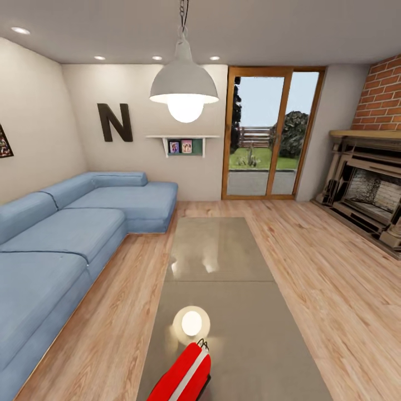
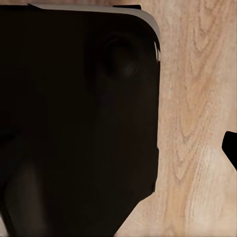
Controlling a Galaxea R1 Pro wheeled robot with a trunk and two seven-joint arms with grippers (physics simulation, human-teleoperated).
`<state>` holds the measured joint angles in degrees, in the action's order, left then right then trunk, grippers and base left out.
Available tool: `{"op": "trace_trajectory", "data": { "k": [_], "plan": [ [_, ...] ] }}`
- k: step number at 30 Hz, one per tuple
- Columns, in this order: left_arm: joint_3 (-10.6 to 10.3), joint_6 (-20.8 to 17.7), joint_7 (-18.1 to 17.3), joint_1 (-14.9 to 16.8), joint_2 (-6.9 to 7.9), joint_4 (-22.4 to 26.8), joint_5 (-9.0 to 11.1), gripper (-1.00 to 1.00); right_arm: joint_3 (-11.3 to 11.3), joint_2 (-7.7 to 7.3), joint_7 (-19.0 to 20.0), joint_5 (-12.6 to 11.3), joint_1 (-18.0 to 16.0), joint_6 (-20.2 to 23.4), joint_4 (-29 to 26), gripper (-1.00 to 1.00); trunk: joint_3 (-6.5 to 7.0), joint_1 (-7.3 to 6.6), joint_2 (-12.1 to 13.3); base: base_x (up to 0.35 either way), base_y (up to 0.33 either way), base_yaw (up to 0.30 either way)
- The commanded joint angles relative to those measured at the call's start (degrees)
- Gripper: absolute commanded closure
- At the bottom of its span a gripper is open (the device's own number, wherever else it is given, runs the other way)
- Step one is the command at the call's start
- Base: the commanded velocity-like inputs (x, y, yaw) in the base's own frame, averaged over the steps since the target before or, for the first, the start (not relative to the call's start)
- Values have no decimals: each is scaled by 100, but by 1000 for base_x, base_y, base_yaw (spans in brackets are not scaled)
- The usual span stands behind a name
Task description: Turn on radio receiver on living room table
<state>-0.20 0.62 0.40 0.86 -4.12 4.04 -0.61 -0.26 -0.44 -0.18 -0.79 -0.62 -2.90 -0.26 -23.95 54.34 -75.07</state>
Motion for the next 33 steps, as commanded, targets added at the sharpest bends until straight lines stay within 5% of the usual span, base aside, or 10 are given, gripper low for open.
{"op": "trace_trajectory", "data": {
  "k": [1,33],
  "plan": [
    [1,0,2,1,0,0,0,-100,0,0,0,0,0,0,0,-100,19,-23,42,0,0,0],
    [2,0,-12,0,-106,0,17,-100,0,-9,0,-1,0,-6,0,-100,422,-726,1325,0,0,0]
  ]
}}
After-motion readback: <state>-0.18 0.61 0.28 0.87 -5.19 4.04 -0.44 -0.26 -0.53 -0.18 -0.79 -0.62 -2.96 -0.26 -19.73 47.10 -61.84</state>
